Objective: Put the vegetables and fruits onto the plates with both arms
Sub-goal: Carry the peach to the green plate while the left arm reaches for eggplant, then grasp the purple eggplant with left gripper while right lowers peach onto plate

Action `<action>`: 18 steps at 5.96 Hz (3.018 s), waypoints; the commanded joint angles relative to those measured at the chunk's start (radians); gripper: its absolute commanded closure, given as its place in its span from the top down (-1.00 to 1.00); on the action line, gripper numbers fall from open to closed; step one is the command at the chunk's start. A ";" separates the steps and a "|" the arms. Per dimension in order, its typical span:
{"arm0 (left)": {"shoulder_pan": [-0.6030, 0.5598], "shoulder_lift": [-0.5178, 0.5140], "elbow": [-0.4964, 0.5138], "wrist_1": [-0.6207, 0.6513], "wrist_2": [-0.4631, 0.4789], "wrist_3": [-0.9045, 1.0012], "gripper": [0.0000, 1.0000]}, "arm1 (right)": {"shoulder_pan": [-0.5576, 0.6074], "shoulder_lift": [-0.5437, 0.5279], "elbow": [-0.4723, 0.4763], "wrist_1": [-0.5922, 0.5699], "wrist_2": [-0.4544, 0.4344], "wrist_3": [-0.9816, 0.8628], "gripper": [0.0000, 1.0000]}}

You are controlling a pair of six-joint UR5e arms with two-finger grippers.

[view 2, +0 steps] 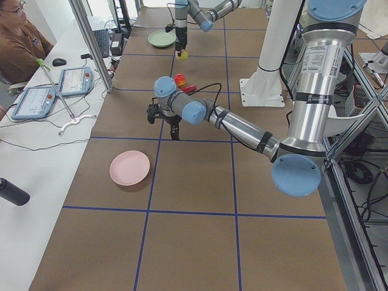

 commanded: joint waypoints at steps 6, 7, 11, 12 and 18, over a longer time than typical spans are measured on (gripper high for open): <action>0.460 -0.541 0.338 0.012 0.378 -0.228 1.00 | 0.336 0.007 -0.489 0.012 -0.029 -0.760 -1.00; 0.486 -0.555 0.369 0.012 0.411 -0.226 1.00 | 0.336 0.000 -0.508 0.012 -0.054 -0.774 -1.00; 0.479 -0.608 0.458 0.013 0.433 -0.211 0.98 | 0.324 -0.005 -0.535 0.012 -0.052 -0.768 0.08; 0.480 -0.608 0.459 0.033 0.444 -0.208 0.98 | 0.321 -0.005 -0.535 0.012 -0.052 -0.769 0.21; 0.503 -0.615 0.481 0.033 0.433 -0.217 -1.00 | 0.355 -0.040 -0.303 0.001 0.006 -0.763 1.00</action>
